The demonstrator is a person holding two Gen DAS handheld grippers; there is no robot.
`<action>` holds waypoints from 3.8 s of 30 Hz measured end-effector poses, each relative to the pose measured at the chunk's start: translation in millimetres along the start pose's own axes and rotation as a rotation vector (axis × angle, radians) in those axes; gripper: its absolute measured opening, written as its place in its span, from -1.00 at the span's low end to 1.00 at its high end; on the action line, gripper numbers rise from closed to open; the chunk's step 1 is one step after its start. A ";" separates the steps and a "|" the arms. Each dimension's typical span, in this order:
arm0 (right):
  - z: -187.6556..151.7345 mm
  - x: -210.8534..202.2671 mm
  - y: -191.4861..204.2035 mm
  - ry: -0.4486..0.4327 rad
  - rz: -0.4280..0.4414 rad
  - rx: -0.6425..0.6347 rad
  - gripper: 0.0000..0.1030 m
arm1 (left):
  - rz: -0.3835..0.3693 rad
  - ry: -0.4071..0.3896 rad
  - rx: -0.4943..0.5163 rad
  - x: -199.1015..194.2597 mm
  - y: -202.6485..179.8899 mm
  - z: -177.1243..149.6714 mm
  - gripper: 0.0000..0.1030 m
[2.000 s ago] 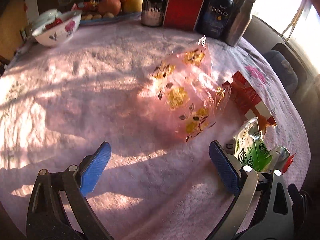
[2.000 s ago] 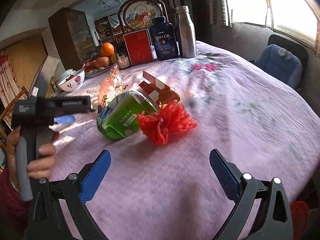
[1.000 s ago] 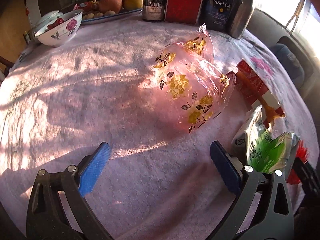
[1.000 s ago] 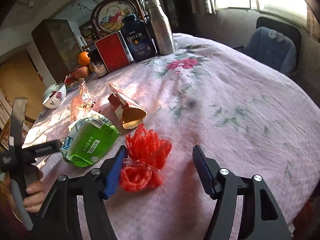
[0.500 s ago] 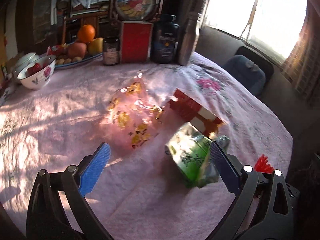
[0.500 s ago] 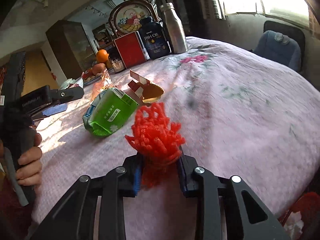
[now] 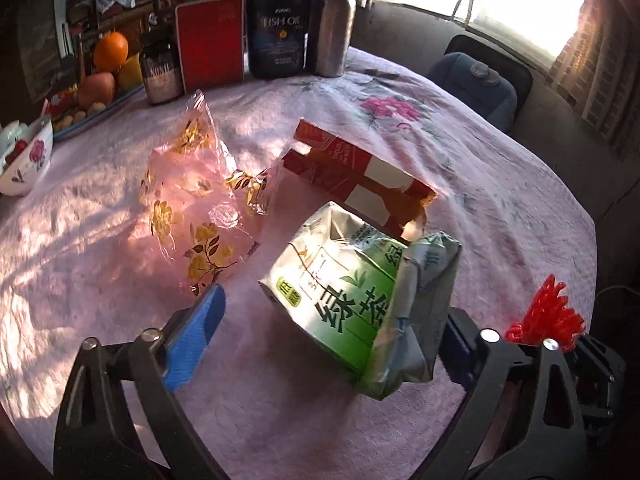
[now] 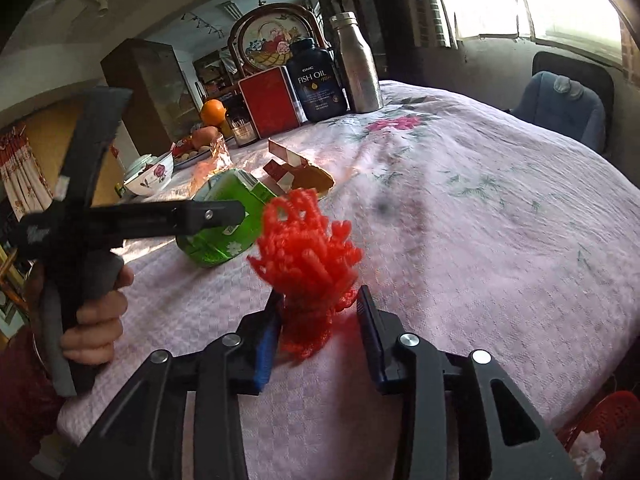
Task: Collect trash
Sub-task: 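Grasp the green tea package with the left tool, then carry the red flower and green package to the wastebasket and open both tools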
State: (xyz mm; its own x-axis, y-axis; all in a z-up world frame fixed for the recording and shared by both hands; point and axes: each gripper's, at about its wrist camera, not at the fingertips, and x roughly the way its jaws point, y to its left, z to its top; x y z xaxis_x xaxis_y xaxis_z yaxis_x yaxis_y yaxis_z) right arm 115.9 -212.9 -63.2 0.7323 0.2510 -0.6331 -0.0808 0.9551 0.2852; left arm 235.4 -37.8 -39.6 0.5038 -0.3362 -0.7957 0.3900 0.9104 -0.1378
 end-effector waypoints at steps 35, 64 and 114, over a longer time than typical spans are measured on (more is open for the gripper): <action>-27.4 -150.9 -72.3 -0.173 -0.197 0.126 -0.45 | -0.034 -0.205 -0.012 -83.5 -4.8 -20.4 0.29; -160.9 -202.0 -260.9 -0.085 -0.470 0.414 0.55 | -0.142 -0.128 0.271 -43.8 -213.6 -56.1 0.29; -193.4 -257.3 -349.5 -0.245 -0.568 0.690 0.88 | -0.329 0.144 0.668 72.0 -465.0 -116.1 0.42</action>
State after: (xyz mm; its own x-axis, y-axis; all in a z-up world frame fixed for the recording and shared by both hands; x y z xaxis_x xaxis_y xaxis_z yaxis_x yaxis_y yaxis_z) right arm -175.1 -580.8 -139.1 0.6675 -0.3412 -0.6619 0.6970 0.5992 0.3940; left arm 0.8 -457.5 -101.4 0.1929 -0.4888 -0.8508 0.9101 0.4132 -0.0311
